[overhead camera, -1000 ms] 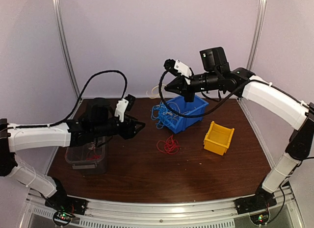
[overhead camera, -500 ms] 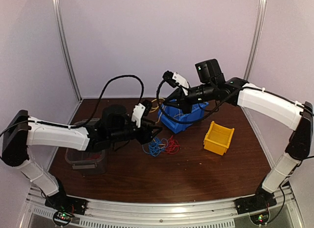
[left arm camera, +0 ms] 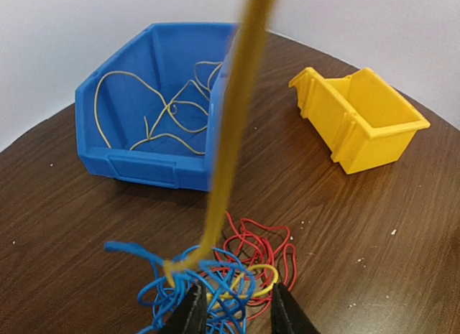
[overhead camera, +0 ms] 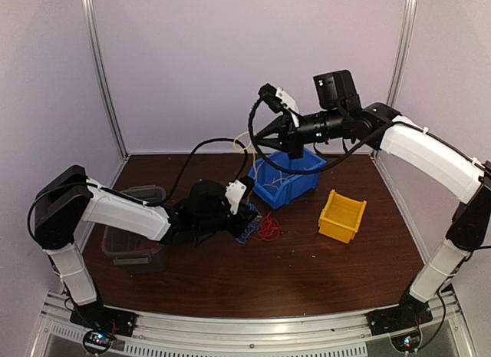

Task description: Untangle the cables

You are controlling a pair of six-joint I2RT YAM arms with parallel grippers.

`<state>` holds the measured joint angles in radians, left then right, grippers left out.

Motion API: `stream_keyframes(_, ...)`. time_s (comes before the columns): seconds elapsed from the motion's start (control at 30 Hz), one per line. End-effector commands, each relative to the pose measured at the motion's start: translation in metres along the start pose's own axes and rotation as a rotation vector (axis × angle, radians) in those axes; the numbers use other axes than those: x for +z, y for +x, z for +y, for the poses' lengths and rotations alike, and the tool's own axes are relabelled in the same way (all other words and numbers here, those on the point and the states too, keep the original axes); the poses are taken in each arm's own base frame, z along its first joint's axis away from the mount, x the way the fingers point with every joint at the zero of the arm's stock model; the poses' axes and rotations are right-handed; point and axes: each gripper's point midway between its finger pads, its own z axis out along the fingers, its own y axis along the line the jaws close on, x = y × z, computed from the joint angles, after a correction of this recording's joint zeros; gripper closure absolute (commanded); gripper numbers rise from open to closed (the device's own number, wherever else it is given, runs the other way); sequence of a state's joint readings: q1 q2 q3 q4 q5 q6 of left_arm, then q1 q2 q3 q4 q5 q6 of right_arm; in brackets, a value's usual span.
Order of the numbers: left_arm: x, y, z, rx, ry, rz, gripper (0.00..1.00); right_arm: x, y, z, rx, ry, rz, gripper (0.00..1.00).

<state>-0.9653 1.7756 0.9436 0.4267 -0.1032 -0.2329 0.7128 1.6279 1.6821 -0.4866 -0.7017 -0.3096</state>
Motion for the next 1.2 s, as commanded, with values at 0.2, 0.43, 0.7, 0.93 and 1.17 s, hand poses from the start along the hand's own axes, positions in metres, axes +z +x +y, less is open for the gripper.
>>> stream_keyframes(0.2, 0.006, 0.009, 0.015, 0.012, -0.030, 0.000, 0.91, -0.063, -0.091, 0.010, -0.094, 0.026, -0.153, 1.00)
stream_keyframes(0.43, -0.005, 0.012, 0.018, 0.007, -0.042, 0.013, 1.00, -0.077, -0.106, 0.006, -0.104, 0.039, -0.188, 1.00)
stream_keyframes(0.7, -0.055, -0.013, 0.022, -0.027, -0.047, -0.083, 0.77, -0.055, -0.064, 0.003, -0.061, 0.016, -0.117, 1.00)
stream_keyframes(0.93, -0.089, -0.054, 0.015, 0.010, -0.014, -0.207, 0.50, -0.044, -0.038, 0.007, -0.025, -0.017, -0.087, 1.00)
stream_keyframes(1.17, -0.083, -0.086, 0.010, -0.042, 0.007, -0.285, 0.49, -0.037, -0.029, 0.007, 0.002, -0.031, -0.083, 1.00)
